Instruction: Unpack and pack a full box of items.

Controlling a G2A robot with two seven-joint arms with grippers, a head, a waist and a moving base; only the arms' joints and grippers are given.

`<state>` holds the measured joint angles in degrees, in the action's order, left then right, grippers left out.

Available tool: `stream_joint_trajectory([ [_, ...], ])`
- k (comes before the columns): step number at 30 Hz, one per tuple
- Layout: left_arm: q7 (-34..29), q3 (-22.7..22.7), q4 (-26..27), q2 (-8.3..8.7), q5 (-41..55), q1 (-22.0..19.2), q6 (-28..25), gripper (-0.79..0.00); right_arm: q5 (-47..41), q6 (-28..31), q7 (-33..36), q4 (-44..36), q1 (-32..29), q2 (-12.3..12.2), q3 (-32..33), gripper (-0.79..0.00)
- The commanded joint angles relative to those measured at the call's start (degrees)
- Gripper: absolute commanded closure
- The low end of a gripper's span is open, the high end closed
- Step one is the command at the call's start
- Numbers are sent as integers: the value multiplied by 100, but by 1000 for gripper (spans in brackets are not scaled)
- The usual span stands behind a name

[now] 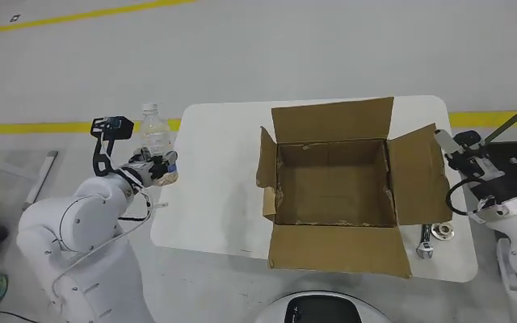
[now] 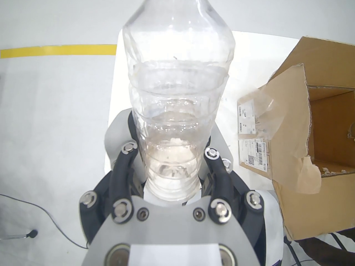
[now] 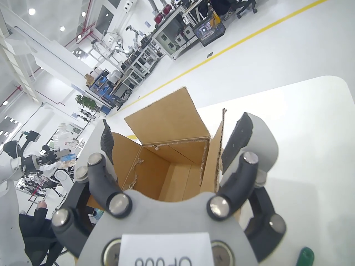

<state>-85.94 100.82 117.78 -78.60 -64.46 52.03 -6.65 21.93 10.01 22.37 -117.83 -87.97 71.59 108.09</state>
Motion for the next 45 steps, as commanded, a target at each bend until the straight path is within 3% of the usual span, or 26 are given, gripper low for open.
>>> stream_joint_trajectory([
  [1, -12, -84, 48, 16, 223, -23, -10, 0, 42, -28, -13, -15, 20, -6, -28, -785],
  [5, -46, -486, 90, 22, 814, -116, 55, 0, 267, -152, -112, -82, 12, -21, 13, -785],
  [11, -27, -1500, -42, -13, 1824, -449, 215, 0, 793, -465, -400, -266, -140, -34, 195, -785],
  [21, 306, -2978, -1141, -132, 3311, -992, 665, 0, 816, -605, -675, -394, -611, -23, 559, -785],
  [38, 314, -3009, -1178, -135, 3349, -1004, 675, 0, 988, -640, -870, -583, -1108, 6, 554, -785],
  [41, 691, -3349, -1313, -170, 3566, -912, 664, 0, 985, -658, -850, -621, -1122, 5, 576, -785],
  [45, 963, -4008, -1755, -274, 3797, -1231, 908, 0, 971, -700, -830, -675, -1119, 5, 585, -785],
])
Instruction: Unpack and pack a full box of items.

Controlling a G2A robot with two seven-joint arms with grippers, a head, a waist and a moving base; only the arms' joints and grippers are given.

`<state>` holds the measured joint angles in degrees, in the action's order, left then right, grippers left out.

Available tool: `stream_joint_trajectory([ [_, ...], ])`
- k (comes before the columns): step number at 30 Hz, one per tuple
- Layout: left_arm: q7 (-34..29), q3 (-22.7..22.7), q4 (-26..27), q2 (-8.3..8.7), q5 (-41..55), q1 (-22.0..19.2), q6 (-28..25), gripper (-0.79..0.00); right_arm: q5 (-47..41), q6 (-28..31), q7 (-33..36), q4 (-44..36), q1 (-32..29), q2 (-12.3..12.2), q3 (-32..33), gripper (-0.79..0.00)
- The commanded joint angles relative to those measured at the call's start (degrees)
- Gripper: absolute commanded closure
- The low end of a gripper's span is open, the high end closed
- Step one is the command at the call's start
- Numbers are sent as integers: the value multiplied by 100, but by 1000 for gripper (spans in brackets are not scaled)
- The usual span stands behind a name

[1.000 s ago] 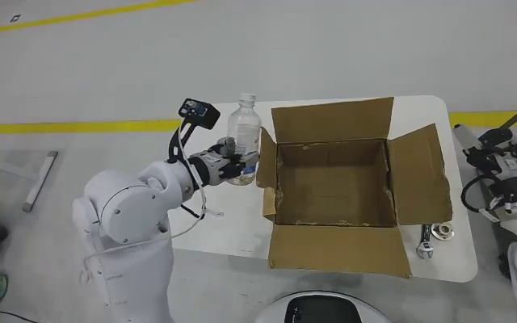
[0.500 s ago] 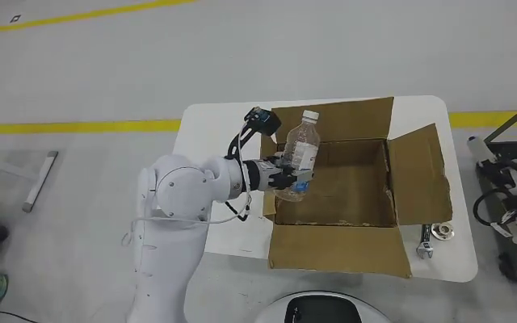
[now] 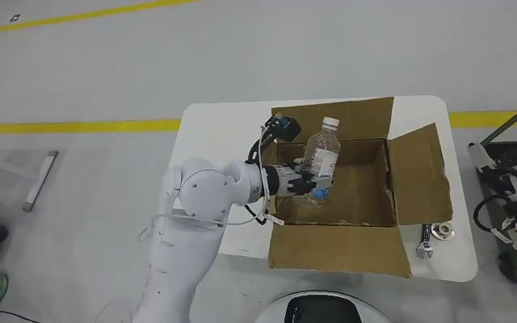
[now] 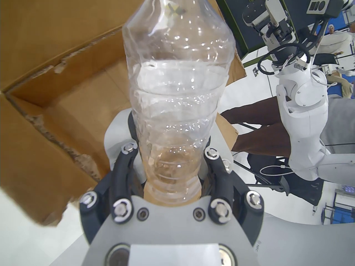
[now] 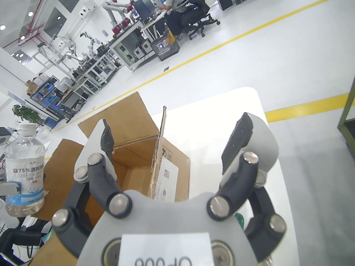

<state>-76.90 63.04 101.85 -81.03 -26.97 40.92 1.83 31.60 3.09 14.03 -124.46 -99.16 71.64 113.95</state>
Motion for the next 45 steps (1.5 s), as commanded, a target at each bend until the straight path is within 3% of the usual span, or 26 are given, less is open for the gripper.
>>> stream_joint_trajectory([
  [1, 130, -380, -347, -60, 59, -204, 187, 0, 4, -18, 9, -27, -2, 0, -3, -785],
  [7, 337, -1016, -1345, -199, -44, -594, 1133, 0, -13, -54, -22, -79, -58, 6, 21, -785],
  [9, 397, -1017, -1624, -234, 110, -639, 1687, 0, -33, -65, -30, -87, -84, 9, 40, -785],
  [16, 698, -997, -2227, -282, 530, -590, 2257, 0, -78, -66, -38, -137, -133, 15, 63, -785],
  [31, 872, -1061, -2161, -282, 442, -524, 2258, 0, -62, -42, 35, -202, -119, 16, -19, -785],
  [37, 887, -1426, -1902, -362, 405, -615, 2788, 0, -25, -61, 60, -224, -56, 12, -76, -785],
  [45, 951, -2052, -2499, -501, -97, -995, 3507, 0, -41, -39, 4, -210, -108, 20, -104, -785],
])
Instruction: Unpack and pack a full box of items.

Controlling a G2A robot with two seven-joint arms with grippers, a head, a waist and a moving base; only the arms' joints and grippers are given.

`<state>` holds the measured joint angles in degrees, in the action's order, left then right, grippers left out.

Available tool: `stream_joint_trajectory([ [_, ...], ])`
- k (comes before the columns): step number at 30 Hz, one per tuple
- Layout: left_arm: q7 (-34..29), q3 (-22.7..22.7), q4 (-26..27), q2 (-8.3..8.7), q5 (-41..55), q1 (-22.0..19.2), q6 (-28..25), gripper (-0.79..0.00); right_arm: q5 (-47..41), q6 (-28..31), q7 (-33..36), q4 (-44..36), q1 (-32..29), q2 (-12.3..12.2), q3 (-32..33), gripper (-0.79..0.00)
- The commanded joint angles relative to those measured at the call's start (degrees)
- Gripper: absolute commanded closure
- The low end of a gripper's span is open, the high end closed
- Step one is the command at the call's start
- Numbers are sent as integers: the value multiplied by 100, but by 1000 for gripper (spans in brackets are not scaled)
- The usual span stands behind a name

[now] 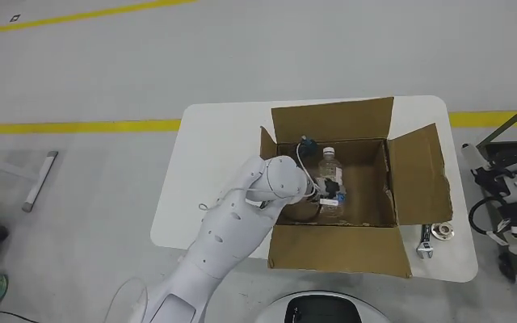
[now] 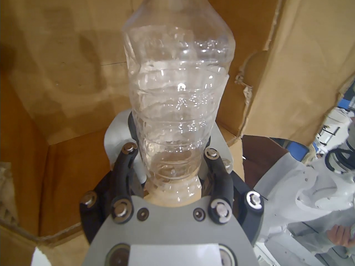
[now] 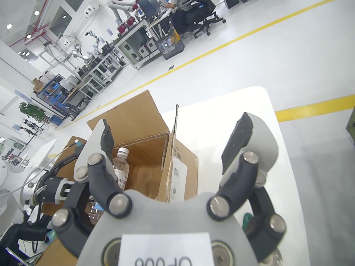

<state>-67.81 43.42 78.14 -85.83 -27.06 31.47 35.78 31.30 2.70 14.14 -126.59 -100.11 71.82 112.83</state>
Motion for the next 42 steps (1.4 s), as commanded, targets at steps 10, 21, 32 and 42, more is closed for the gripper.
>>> stream_joint_trajectory([
  [10, 316, -901, -1324, -273, -87, -497, 386, 0, -90, 48, -93, -37, -130, 13, 98, -785],
  [21, 446, -1387, -2105, -527, 358, -896, 516, -785, 6, 84, -102, -55, -205, 10, 330, -785],
  [32, 544, -1285, -1734, -503, 346, -1000, 573, -785, 1327, -398, 1695, -65, -351, -128, 980, -785],
  [42, 776, -59, 171, 44, -141, -345, 71, -785, 2828, 396, 3701, 255, -64, -347, 535, -785],
])
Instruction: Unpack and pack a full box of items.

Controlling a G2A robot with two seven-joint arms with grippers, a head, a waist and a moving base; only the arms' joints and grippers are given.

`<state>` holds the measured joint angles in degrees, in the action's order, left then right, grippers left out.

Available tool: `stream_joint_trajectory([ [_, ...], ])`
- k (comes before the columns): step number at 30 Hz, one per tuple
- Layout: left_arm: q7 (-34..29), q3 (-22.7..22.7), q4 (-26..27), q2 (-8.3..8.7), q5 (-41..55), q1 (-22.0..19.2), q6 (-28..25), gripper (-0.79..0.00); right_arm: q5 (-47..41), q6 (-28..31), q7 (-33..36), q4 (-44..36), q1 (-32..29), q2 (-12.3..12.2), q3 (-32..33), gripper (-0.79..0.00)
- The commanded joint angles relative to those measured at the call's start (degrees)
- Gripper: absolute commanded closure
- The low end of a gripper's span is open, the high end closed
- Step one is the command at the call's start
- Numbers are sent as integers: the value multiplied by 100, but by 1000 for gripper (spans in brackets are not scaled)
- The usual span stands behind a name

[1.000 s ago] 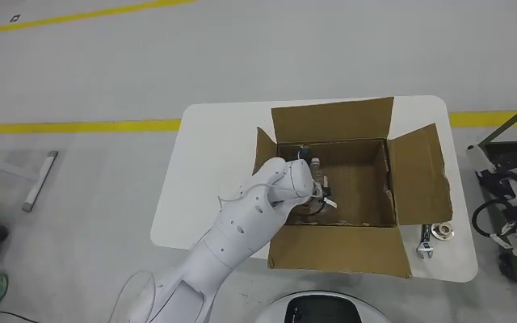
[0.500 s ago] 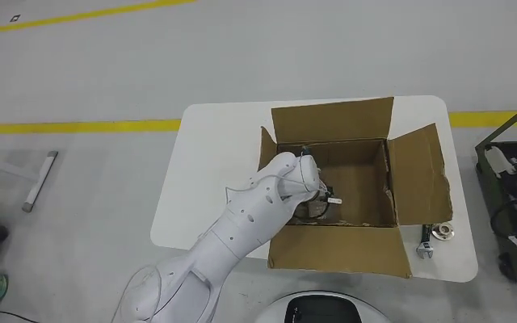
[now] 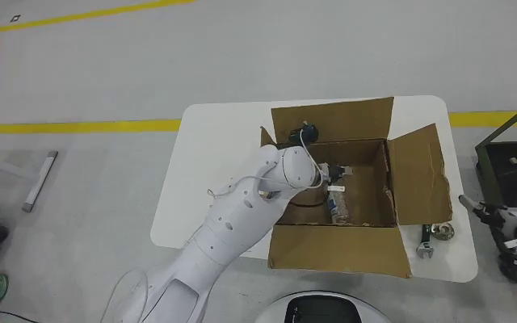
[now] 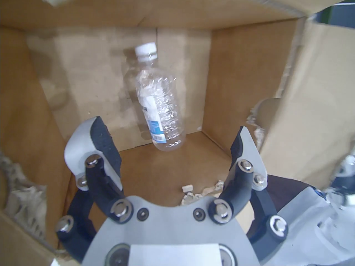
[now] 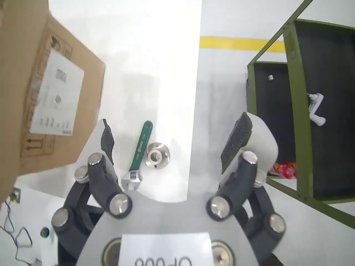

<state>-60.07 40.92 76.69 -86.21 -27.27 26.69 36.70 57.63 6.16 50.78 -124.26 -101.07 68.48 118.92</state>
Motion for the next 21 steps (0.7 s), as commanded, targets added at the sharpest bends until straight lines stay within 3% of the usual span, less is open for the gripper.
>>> stream_joint_trajectory([
  [1, 24, 355, 577, 150, -245, 238, -22, -785, 194, 49, 37, 23, 32, -12, -74, -785],
  [11, -196, 1651, 2674, 652, -1276, 1447, -127, -785, 255, 24, 77, 81, -15, -12, -167, -785],
  [17, -113, 2193, 3186, 803, -1697, 1953, -257, -785, 416, -535, 1340, 373, 386, -61, -442, -785],
  [21, -113, 2193, 3186, 803, -1697, 1953, -257, -785, 738, -614, 1955, 495, 740, -107, -765, -785],
])
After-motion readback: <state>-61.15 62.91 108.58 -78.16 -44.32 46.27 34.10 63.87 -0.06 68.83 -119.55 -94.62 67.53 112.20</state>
